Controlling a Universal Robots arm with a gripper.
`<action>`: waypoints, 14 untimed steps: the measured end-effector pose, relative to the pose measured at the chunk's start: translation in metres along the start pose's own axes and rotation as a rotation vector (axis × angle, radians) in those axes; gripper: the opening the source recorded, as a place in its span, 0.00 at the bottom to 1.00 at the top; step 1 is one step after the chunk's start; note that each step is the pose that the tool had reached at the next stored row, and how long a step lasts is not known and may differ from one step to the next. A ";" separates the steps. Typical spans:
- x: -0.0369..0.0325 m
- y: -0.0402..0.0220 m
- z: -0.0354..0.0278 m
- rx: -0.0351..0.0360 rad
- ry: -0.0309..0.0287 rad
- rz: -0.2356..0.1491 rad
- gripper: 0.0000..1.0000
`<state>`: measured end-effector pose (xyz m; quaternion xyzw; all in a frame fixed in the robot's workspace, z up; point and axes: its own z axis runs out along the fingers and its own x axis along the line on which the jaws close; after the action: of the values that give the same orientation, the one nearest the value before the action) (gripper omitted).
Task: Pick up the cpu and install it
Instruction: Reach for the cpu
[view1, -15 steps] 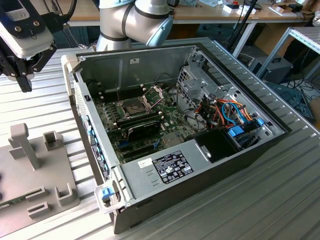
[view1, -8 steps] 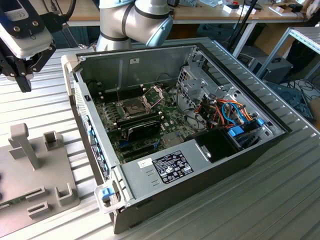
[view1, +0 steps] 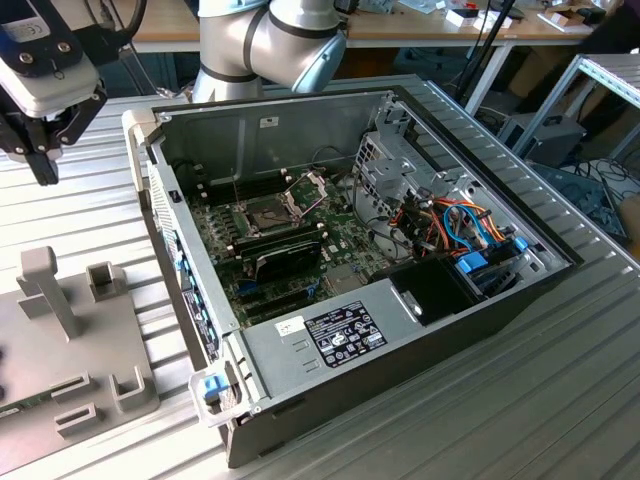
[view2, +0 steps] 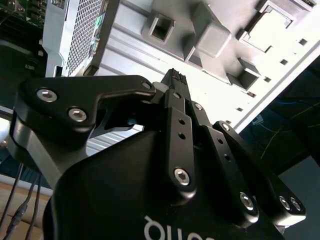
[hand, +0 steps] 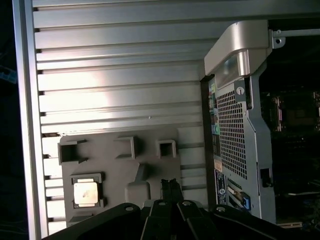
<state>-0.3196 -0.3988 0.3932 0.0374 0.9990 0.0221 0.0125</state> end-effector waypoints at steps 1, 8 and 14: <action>0.0009 -0.0001 0.0000 0.0000 0.0000 0.000 0.11; 0.0327 -0.0025 -0.0002 0.0000 0.0000 0.000 0.11; 0.0475 -0.0036 0.0007 0.0000 -0.0001 0.000 0.11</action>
<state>-0.3671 -0.3988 0.3912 0.0374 0.9990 0.0221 0.0125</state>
